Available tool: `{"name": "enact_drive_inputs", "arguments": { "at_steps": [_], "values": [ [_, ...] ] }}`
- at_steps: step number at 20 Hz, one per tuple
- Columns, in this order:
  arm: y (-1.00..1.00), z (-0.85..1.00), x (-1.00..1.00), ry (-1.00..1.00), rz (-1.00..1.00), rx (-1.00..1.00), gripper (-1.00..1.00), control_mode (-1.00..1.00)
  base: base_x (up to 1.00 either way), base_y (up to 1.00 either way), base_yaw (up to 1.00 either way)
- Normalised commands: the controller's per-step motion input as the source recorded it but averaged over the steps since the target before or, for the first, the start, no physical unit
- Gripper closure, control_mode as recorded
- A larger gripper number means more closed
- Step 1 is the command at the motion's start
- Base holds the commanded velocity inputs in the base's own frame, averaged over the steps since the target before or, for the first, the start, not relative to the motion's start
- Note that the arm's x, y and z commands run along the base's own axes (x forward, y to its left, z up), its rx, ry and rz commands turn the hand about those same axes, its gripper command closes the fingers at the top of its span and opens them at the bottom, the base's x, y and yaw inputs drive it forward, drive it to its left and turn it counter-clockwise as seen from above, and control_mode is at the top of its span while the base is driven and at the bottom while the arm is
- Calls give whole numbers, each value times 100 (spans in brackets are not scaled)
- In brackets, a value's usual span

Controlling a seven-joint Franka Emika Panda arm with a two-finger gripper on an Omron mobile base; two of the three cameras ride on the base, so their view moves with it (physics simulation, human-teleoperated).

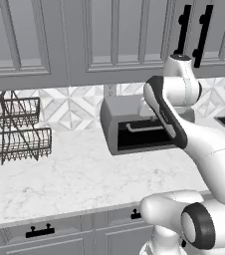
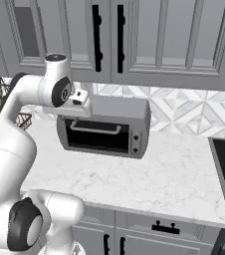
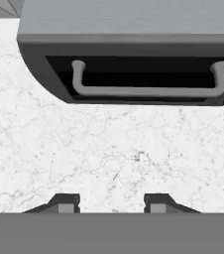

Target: Take a straw from the drawer in front and place it inside the glass cup on the dining counter.

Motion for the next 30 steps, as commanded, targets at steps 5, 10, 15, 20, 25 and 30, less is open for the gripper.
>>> {"name": "enact_drive_inputs", "arguments": {
  "at_steps": [5, 10, 15, 20, 25, 30],
  "values": [
    [0, 0, -2, 0, 0, 0, -100, 100, -33, 0, 0],
    [0, 0, 0, 0, 0, 0, -100, 100, -100, -5, 0],
    [0, 0, 0, 0, 0, 0, -100, 100, -27, -43, 13],
    [0, 0, 0, 0, 0, 0, -100, 100, 2, -88, 45],
    [0, 0, 0, 0, 0, 0, -100, 100, 4, -81, 55],
    [0, 0, 0, 0, 0, 0, -100, 100, 13, -70, 56]
  ]
}}
